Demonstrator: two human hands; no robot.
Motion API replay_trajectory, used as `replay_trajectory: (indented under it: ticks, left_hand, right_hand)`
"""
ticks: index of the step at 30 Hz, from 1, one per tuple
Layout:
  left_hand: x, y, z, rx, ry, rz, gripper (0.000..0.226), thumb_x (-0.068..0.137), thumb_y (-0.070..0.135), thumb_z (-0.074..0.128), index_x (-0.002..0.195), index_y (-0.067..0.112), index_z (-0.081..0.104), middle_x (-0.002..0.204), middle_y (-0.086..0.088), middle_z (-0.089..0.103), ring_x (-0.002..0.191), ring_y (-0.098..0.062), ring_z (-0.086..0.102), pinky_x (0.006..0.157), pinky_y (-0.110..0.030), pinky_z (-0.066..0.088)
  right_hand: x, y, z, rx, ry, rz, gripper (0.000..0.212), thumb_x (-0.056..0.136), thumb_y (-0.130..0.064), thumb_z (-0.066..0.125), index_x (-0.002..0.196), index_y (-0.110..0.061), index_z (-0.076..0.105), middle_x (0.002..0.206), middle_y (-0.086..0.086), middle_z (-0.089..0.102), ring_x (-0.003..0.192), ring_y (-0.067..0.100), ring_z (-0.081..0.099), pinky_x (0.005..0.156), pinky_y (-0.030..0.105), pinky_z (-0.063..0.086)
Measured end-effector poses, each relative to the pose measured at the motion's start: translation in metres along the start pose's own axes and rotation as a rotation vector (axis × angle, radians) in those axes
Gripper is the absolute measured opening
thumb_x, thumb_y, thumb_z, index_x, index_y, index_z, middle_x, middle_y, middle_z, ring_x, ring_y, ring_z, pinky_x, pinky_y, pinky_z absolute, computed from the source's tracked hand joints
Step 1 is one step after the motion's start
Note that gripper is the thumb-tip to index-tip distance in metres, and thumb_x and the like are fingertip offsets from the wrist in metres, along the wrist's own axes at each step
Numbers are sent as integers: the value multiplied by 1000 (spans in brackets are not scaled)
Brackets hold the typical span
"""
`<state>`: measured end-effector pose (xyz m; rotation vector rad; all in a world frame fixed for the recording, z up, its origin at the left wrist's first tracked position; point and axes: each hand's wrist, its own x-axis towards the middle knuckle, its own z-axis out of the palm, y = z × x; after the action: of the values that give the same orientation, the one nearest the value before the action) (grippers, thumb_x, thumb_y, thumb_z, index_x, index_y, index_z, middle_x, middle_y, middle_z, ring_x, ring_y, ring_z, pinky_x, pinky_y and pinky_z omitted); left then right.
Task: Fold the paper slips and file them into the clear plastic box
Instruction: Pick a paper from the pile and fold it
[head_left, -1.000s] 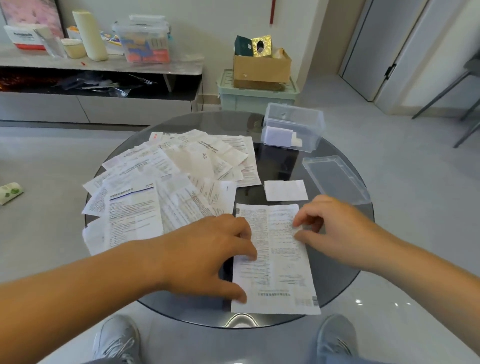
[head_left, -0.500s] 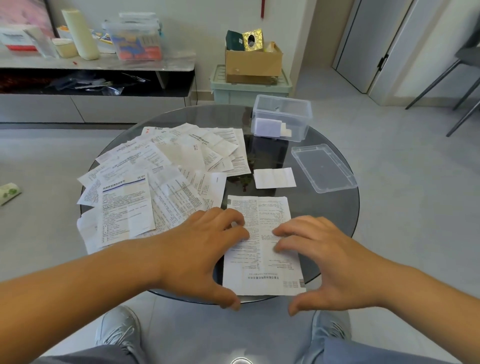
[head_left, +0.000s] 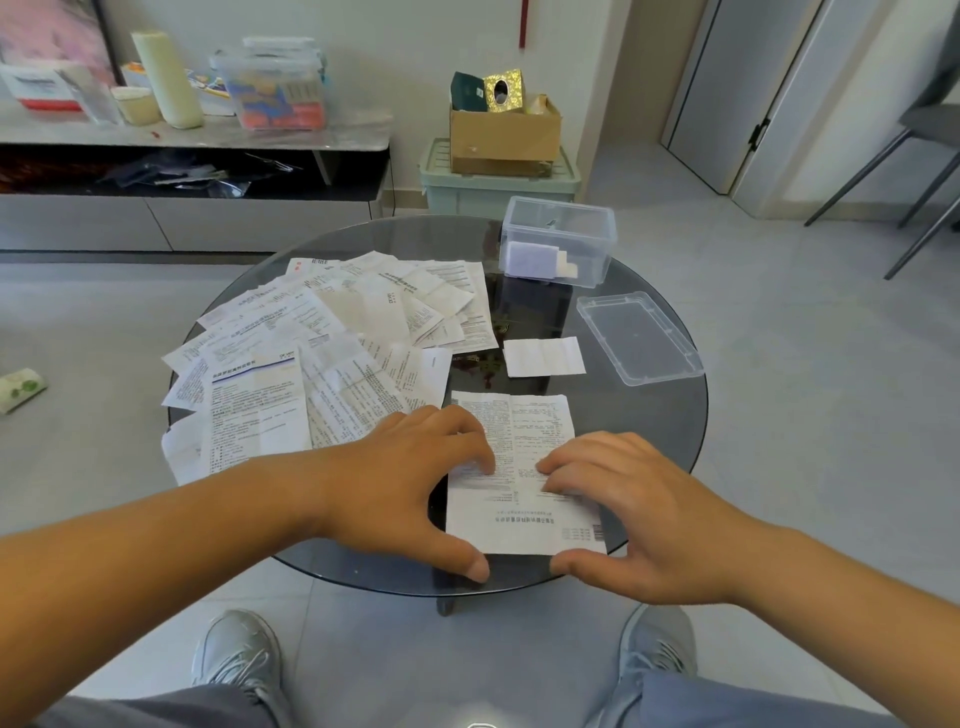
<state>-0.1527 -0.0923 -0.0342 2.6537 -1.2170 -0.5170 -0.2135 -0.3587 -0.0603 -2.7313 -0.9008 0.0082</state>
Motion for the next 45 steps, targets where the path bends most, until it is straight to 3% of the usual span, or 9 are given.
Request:
replay_trajectory:
  ticks: [13,16,20,24,28,33,35,39,45]
  left_hand:
    - [2,-7,-3,-100,202,38,59,85,72,51,138,46,45,133,22,56,113,0,53,93,-25,50]
    - [3,-6,-1,-157,256,63,41,92,67,43,120,43,61,114,24,64,100,-1,59,83,-28,53]
    - [6,-4,3,-173,273,-29,60,94,73,26,77,27,61,78,10,61,73,-11,59,67,-35,51]
    - [15,-3,-4,-315,327,-204,50,95,62,42,71,21,59,62,5,58,58,-7,54,56,-22,44]
    - [31,-2,-10,-323,329,-286,18,97,46,56,107,31,59,98,13,69,82,-2,63,75,-23,56]
    - [45,3,-6,-182,330,-336,81,87,45,72,146,33,18,138,4,51,110,-14,59,85,-23,51]
    - [47,2,-1,-57,369,-336,85,85,52,70,149,36,15,142,3,40,118,-15,52,92,-27,51]
    - [45,-5,6,230,494,-155,61,82,57,63,137,35,47,144,-2,33,130,-24,37,106,-43,41]
    - [42,-14,12,252,387,97,30,90,43,53,112,31,70,127,2,62,113,-18,59,89,-35,53]
  right_hand:
    - [12,6,-12,193,17,176,60,87,-69,46,137,-36,51,132,-19,55,115,-1,49,90,14,47]
    - [13,8,-17,305,18,226,62,86,-71,38,138,-40,49,135,-22,55,119,-3,50,91,13,47]
    - [13,6,-20,360,-16,247,61,81,-76,45,132,-44,51,126,-24,58,113,-1,55,91,22,52]
    - [28,8,-20,551,158,421,31,91,-42,67,119,-40,54,110,-22,63,93,1,64,75,22,58]
    - [51,21,-17,578,208,559,49,92,-30,70,131,-33,40,95,-16,68,83,2,68,69,19,56]
    - [61,26,-11,359,143,560,64,90,-33,72,142,-35,36,97,-18,57,82,5,61,69,17,52]
    - [61,26,-7,263,128,498,54,92,-34,69,139,-37,41,110,-15,56,83,4,55,74,18,49]
    - [63,28,-5,216,104,473,56,94,-38,64,144,-38,39,118,-10,47,86,4,49,78,20,43]
    - [64,29,-4,228,134,506,60,92,-37,68,142,-36,35,119,-10,38,78,1,48,64,11,37]
